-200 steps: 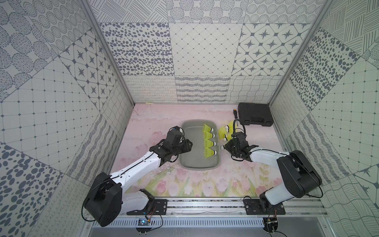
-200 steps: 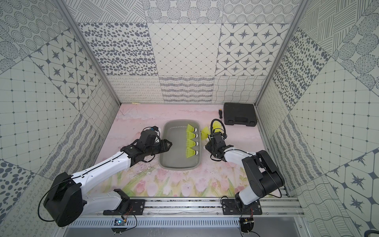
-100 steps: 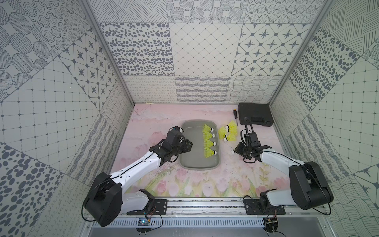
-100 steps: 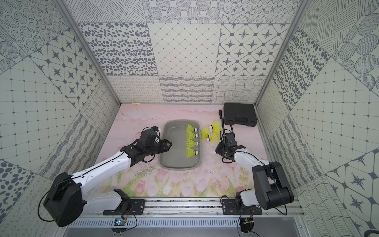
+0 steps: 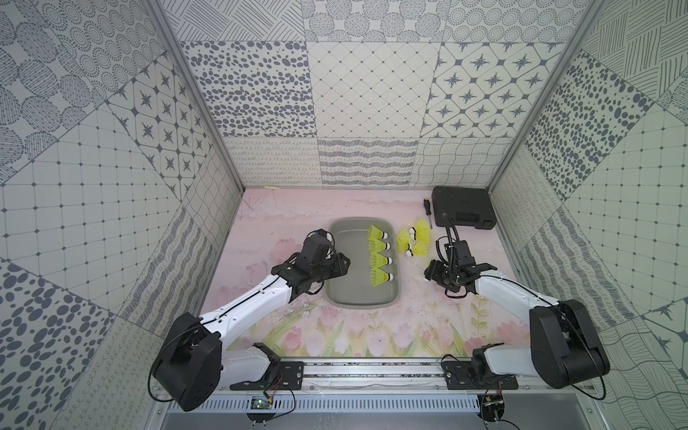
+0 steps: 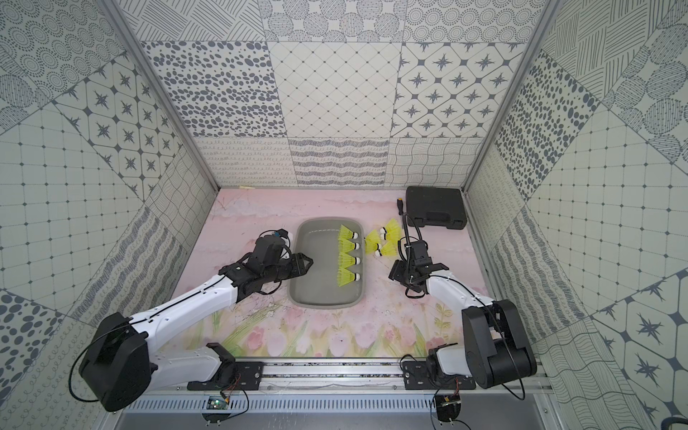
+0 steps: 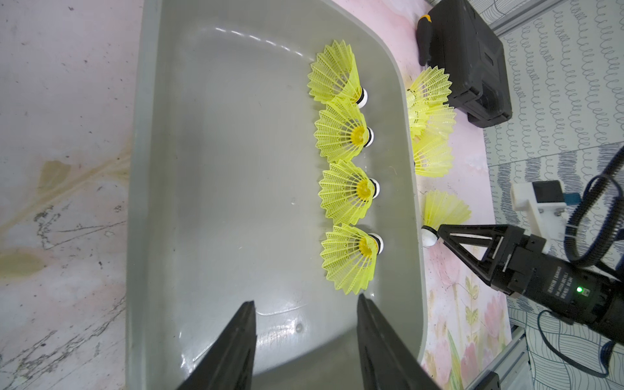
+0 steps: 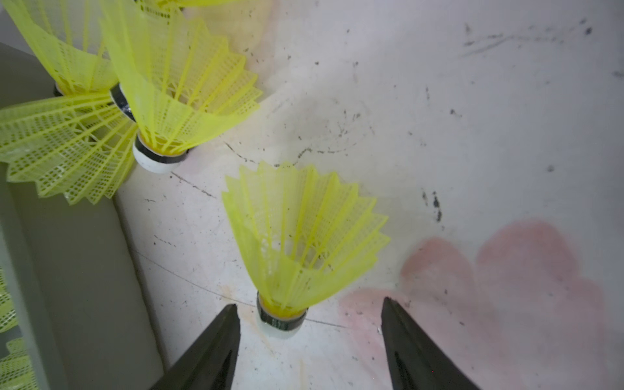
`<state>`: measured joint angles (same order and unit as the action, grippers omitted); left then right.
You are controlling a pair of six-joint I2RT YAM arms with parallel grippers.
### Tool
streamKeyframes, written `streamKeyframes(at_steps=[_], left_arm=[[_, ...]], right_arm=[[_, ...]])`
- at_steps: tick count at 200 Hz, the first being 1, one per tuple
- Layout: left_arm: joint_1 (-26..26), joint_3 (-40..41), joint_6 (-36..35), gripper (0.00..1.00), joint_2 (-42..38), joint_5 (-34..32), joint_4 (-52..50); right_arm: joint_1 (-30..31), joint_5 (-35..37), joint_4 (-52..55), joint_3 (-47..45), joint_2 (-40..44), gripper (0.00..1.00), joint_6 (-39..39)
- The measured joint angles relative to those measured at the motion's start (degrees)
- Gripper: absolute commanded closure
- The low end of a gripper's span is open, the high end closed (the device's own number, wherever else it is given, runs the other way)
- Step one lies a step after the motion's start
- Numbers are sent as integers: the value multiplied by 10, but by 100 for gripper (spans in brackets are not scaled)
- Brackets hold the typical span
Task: Put the shuttlecocks into the storage box
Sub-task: Pick up the shuttlecock at the center of the board.
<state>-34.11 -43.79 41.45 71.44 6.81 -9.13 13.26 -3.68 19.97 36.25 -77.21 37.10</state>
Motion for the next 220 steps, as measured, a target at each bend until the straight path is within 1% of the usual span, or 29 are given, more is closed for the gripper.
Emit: streamKeyframes(at_steps=[29, 50, 95, 123, 156, 200, 211, 220], left_arm=[[0, 0, 0, 49, 3, 3, 0], [0, 0, 0, 49, 4, 4, 0], [0, 0, 0, 49, 5, 7, 0], [0, 0, 0, 49, 5, 9, 0], [0, 0, 0, 49, 5, 10, 0], [0, 0, 0, 49, 5, 14, 3], [0, 0, 0, 49, 5, 14, 4], [0, 0, 0, 49, 5, 15, 5]], right_arm=[[11, 2, -6, -16, 0, 37, 16], [29, 14, -17, -21, 0, 39, 30], [61, 54, -36, -25, -7, 39, 51], [70, 78, -44, -25, -10, 40, 60], [73, 91, -72, -25, -24, 47, 60], [83, 110, -102, -25, -40, 54, 61], [87, 116, -104, -25, -43, 58, 60], [90, 120, -105, -24, -45, 63, 59]])
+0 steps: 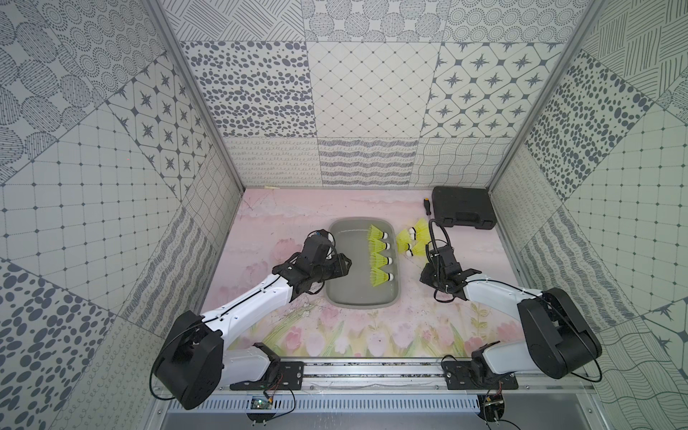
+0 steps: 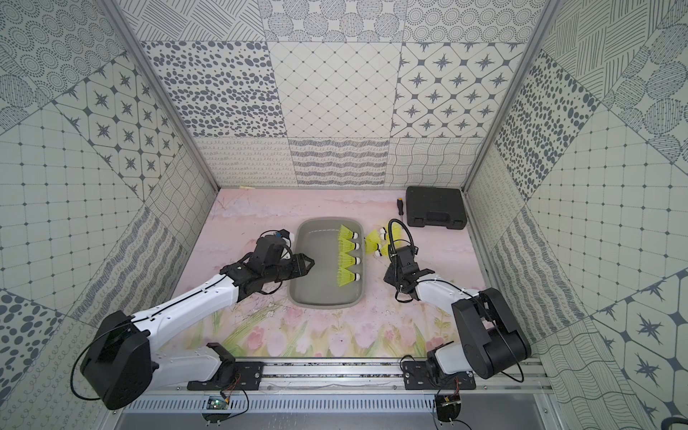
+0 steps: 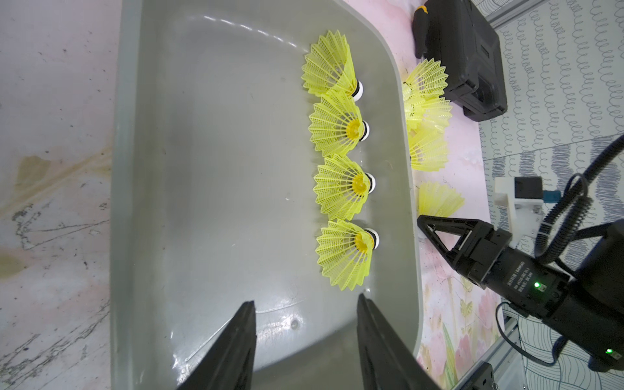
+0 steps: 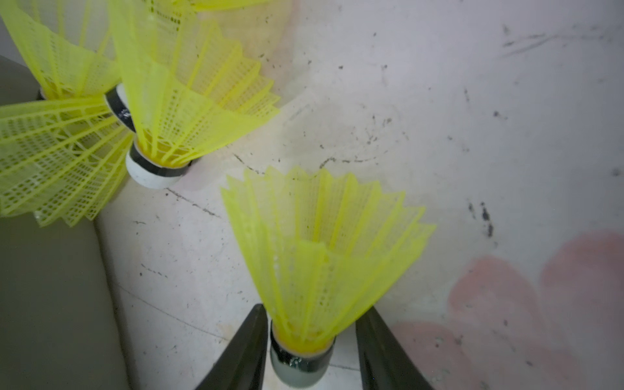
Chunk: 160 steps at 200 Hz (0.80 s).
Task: Put the shuttlecocks into the storage box
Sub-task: Pick up the shuttlecock at the center of the board, then place the shuttlecock in the storage box.
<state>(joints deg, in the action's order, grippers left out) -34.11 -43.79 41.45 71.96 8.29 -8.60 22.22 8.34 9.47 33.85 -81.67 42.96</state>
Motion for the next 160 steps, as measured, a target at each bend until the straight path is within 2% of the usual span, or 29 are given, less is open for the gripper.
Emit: streamKeyframes(at_steps=[34, 72, 95, 133, 160], left_arm=[[0, 0, 0, 49, 0, 1, 2], [0, 0, 0, 49, 0, 2, 2], [0, -2, -10, 49, 0, 10, 2], [0, -42, -54, 49, 15, 48, -10], [0, -88, -98, 50, 32, 87, -26]], right_arm=[[8, 17, 7, 0, 3, 80, -1], [10, 29, 24, -7, 46, 81, -21], [10, 17, 26, -10, 95, 80, -66], [10, -68, 11, -19, 197, 78, -186], [13, -135, 7, -16, 237, 78, -265]])
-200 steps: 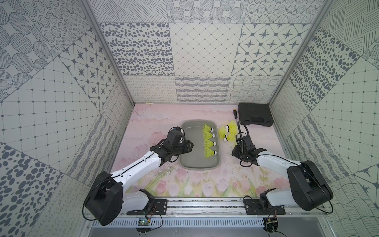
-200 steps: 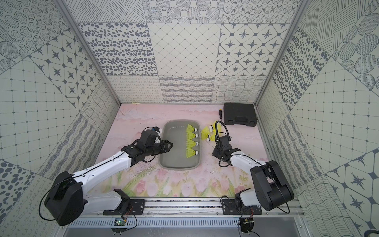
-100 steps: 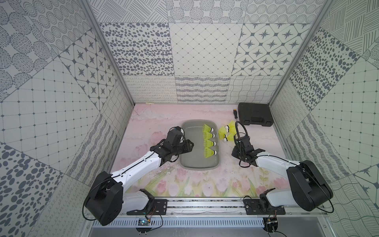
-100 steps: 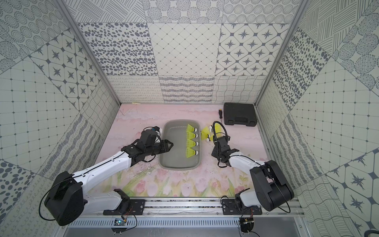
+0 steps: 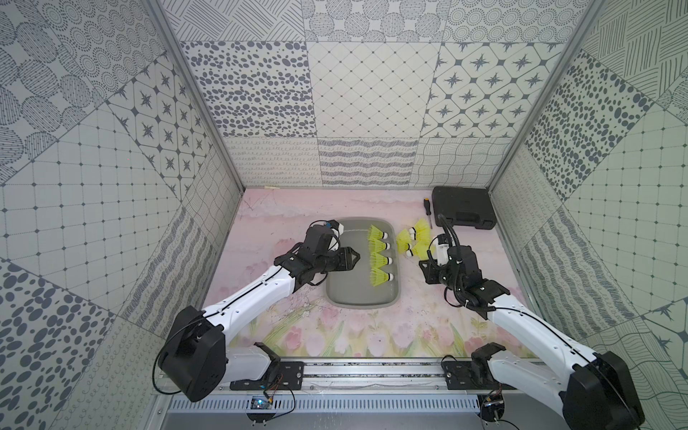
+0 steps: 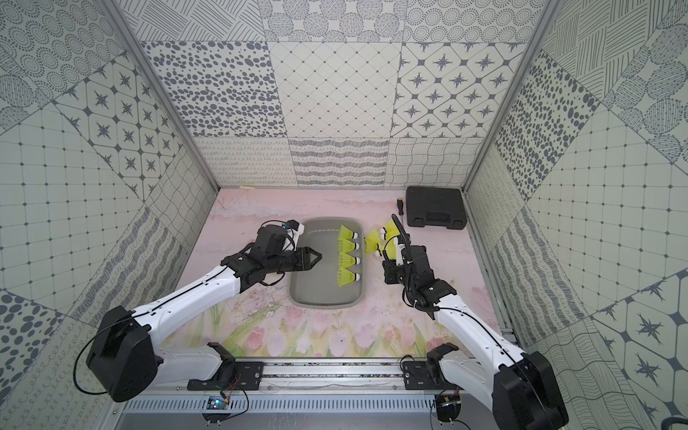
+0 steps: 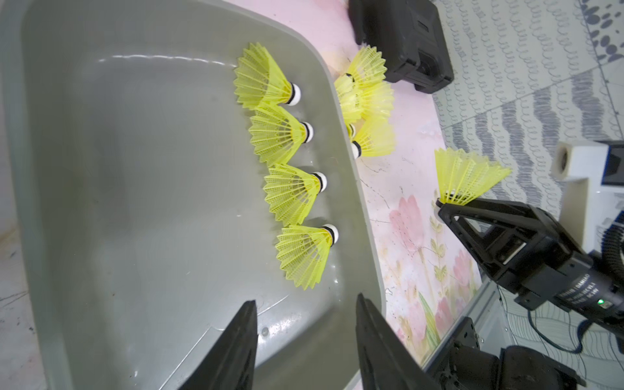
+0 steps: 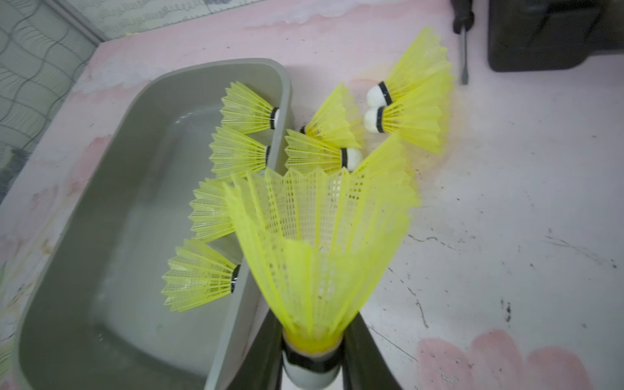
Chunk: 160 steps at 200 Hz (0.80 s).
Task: Put the shuttlecocks into the storage box
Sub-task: Place the shuttlecock in the storage box.
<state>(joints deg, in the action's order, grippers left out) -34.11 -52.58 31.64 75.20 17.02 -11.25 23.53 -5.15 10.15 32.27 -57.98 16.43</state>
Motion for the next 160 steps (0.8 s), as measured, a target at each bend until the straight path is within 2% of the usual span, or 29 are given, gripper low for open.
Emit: streamKeyframes(at_steps=[35, 72, 110, 160], left_arm=[[0, -60, -62, 51, 22, 57, -32], [0, -120, -127, 51, 42, 120, -74], [0, -172, -188, 50, 59, 171, -123], [-7, -229, -268, 49, 82, 214, -196]], right_arm=[[3, -92, 24, 28, -2, 78, -76], [23, -162, 38, 62, -31, 78, -111], [62, -202, 46, 96, -80, 78, -125], [103, -222, 55, 120, -125, 77, -128]])
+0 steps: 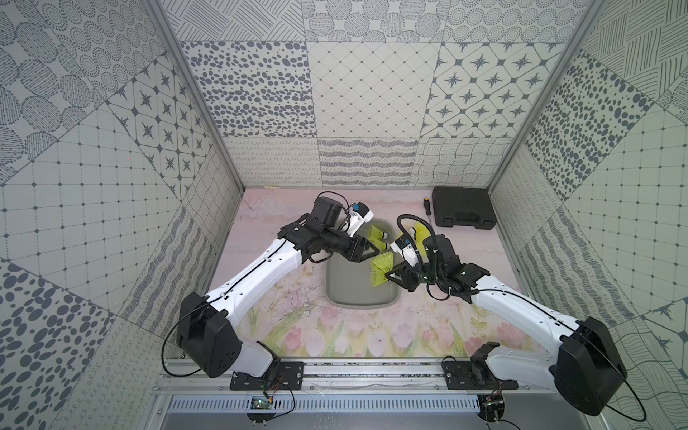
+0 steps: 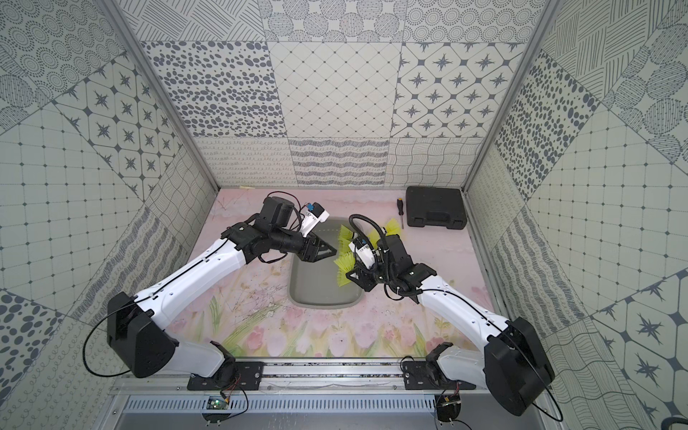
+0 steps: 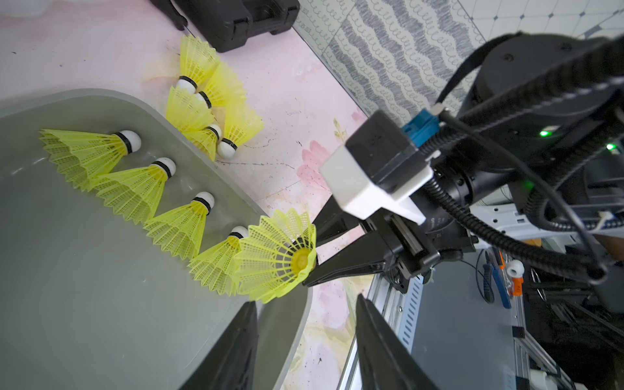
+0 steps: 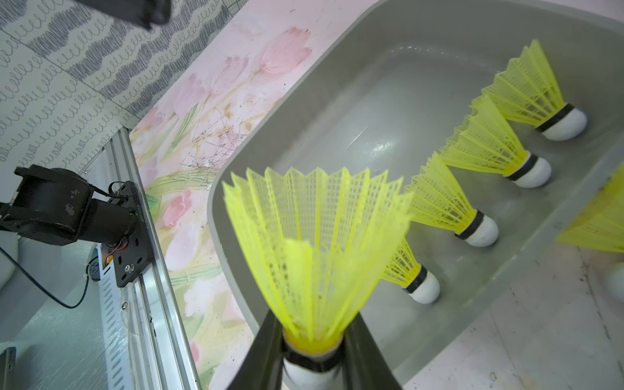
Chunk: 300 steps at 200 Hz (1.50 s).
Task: Put the shuttlecocks into the storage box
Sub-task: Place the shuttlecock in the storage box.
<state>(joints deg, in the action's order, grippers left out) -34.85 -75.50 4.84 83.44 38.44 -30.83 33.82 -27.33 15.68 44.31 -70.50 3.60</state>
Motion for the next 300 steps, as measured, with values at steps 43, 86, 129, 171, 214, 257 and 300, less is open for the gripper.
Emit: streamKeyframes(at_steps=[43, 86, 129, 171, 214, 257, 300], left_arm=[[-8, -34, -54, 50, 25, 8, -59], [-11, -49, -87, 50, 46, 7, -101], [-16, -57, -106, 55, 63, 16, -128], [-21, -71, -117, 61, 84, 27, -150], [-22, -77, -125, 70, 96, 30, -164], [-22, -79, -128, 96, 103, 30, -170], [-23, -78, -113, 100, 107, 32, -162]], right_arm=[[13, -12, 4, 13, -11, 77, 0], [18, -23, 4, 18, -11, 77, 0], [19, -32, 4, 18, -11, 76, 0], [21, -35, 5, 18, -11, 76, 0], [22, -35, 10, 18, -11, 76, -1], [22, -35, 14, 18, -11, 72, -2], [22, -20, 10, 17, -11, 42, -3]])
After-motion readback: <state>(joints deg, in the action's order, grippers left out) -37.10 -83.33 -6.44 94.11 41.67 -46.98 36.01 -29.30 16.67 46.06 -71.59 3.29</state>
